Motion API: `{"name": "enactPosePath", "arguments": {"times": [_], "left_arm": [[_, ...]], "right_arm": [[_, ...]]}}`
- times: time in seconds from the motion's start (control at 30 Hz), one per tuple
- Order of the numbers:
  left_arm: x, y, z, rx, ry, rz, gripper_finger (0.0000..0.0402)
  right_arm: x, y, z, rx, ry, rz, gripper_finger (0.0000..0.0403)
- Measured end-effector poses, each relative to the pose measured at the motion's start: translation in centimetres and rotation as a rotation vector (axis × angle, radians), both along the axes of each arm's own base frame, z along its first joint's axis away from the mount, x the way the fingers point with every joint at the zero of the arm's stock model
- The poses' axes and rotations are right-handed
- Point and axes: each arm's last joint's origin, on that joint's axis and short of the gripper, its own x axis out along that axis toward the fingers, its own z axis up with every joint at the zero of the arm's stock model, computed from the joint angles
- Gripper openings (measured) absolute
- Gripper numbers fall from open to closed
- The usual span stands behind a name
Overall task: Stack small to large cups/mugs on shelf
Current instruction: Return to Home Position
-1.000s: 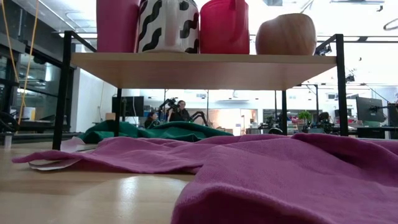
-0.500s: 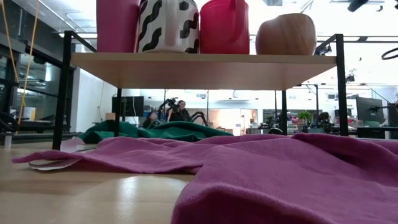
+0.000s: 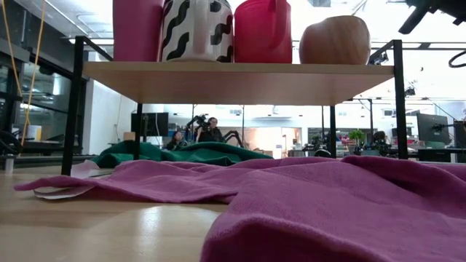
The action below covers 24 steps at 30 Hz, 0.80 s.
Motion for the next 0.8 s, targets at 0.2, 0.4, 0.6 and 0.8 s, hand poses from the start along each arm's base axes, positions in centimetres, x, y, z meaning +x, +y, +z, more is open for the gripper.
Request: {"name": "enactPosePath", "arguments": {"times": [0.2,0.4,0.6,0.8], "left_arm": [[0.0,0.0,0.0,0.001,0.002,0.000,0.0095],[0.0,0.0,0.0,0.001,0.002,-0.002,0.0095],[0.0,0.0,-0.1,0.006,0.008,-0.002,0.0095],[0.0,0.0,-0.1,0.006,0.010,-0.002,0.0095]], "right_arm": [[0.4,-0.5,-0.5,0.016,0.031,-0.048,0.0046],[0.5,-1.2,-1.6,0.047,0.011,-0.100,0.0046],[1.2,-1.5,-2.3,0.047,0.090,-0.059,0.0046],[2.4,-2.1,-4.6,0.133,0.332,-0.066,0.0046]]}}
